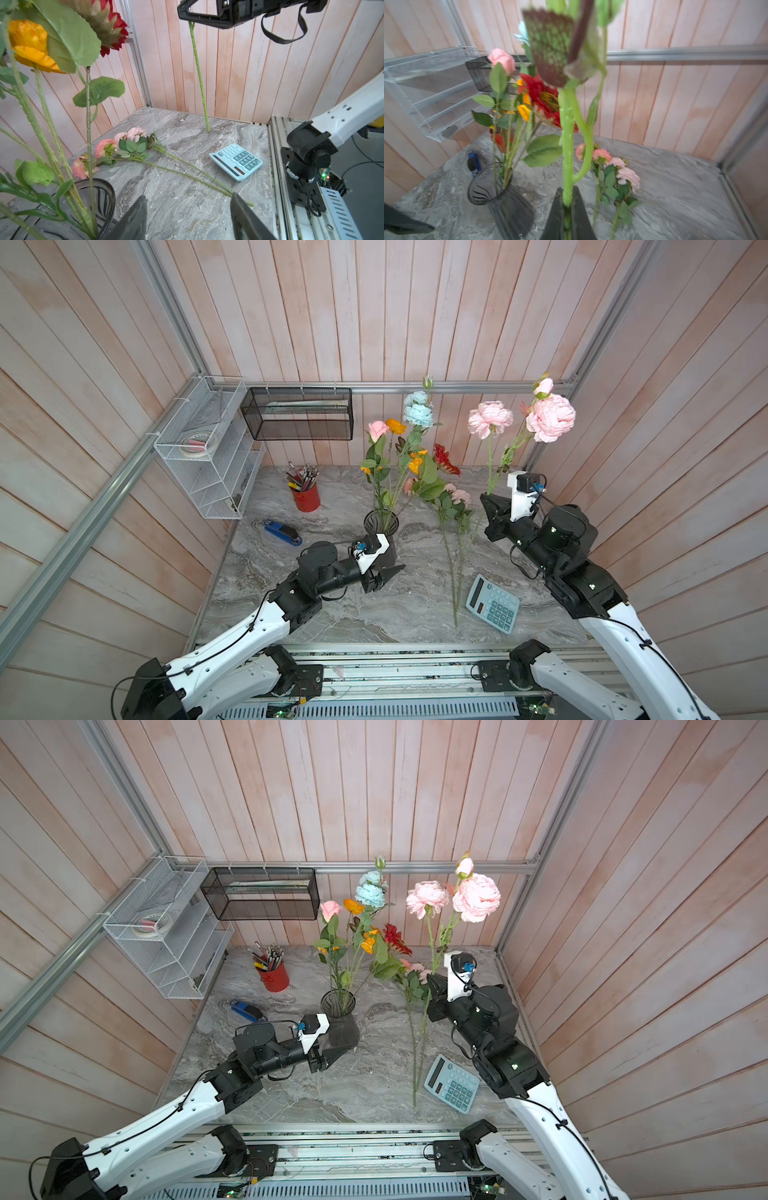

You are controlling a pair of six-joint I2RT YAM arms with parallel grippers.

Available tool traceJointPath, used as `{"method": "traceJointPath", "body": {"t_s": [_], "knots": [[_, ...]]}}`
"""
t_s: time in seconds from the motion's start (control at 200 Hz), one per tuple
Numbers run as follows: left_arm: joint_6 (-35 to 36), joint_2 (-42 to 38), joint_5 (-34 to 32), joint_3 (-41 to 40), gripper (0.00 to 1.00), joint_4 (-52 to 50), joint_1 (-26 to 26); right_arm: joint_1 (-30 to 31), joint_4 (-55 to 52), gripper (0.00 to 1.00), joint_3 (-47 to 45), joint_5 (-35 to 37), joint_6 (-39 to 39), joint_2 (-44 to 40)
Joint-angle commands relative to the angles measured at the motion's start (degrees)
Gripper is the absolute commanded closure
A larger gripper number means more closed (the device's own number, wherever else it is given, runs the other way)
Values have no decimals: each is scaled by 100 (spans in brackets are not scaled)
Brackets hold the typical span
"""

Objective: Pick out pink flowers from the vase
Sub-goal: Pick up the flower from the vase, then place the flower at the center of the board.

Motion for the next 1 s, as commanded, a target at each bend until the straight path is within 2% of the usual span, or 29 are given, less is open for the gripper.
{"method": "traceJointPath", "body": {"t_s": [0.0,0.11,0.415,0.76,0.995], "knots": [[316,43,-422,161,36,-172,-148,-626,-632,100,-268,-632,445,79],[358,35,-584,113,36,-198,-233,-951,-722,100,-577,-1031,591,213],[219,-161,-784,-125,36,-27,-251,-976,-889,100,-912,-1721,614,1122],[261,-39,-793,-129,36,-89,-255,-967,-88,100,-1419,-2434,785,1944],[311,131,-863,-87,36,-280,-259,-957,510,100,-1550,-2613,829,2705]]}}
